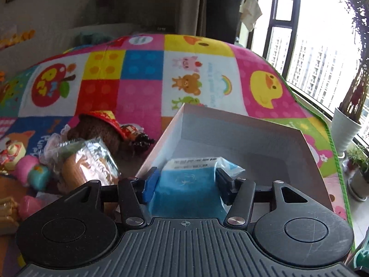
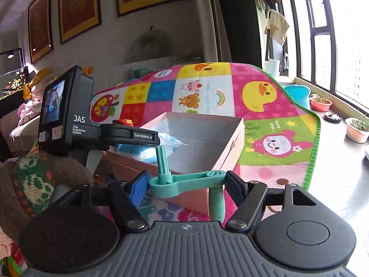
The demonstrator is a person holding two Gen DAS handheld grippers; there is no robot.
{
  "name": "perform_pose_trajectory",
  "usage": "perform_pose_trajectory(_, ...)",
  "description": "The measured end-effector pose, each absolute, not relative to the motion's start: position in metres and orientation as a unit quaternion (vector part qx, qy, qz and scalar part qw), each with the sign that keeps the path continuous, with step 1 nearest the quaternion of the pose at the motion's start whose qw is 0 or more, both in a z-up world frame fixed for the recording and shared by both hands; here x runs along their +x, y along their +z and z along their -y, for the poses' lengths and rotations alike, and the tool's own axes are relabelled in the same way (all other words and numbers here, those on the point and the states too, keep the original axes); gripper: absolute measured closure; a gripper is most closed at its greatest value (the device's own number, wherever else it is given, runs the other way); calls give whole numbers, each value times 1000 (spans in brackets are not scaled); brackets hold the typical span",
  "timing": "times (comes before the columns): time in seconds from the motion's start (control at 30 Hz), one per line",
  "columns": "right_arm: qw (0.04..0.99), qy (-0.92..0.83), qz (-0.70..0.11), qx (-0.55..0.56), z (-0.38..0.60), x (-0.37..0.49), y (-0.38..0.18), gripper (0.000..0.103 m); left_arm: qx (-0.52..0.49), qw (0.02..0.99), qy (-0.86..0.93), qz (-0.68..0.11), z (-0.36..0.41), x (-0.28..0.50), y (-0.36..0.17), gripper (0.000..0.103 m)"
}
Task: Organize objects
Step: 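Lower the blue pack into the box with the left tool while the right drops the crank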
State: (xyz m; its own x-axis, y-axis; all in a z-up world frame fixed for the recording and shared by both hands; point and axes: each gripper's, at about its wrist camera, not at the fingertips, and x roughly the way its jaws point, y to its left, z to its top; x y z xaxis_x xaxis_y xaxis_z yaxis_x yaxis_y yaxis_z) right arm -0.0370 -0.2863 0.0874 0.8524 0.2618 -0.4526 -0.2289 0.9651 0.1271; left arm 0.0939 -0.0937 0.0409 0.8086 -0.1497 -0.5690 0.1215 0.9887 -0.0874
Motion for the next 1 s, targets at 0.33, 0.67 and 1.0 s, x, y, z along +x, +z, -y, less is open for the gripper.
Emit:
perform_pose_trajectory(0.33, 960, 144, -237, 45, 273, -7, 129, 32, -117, 965, -116, -203, 22, 33, 78, 49)
perform_pose_trajectory(0.67, 945, 101, -305, 57, 269, 57, 125, 31, -102, 961, -83, -243, -72, 4, 58, 49)
perform_pose_trajectory(1.0, 928, 118, -342, -84, 237, 16, 65, 27, -128, 955, -77, -257, -127, 8, 46, 49)
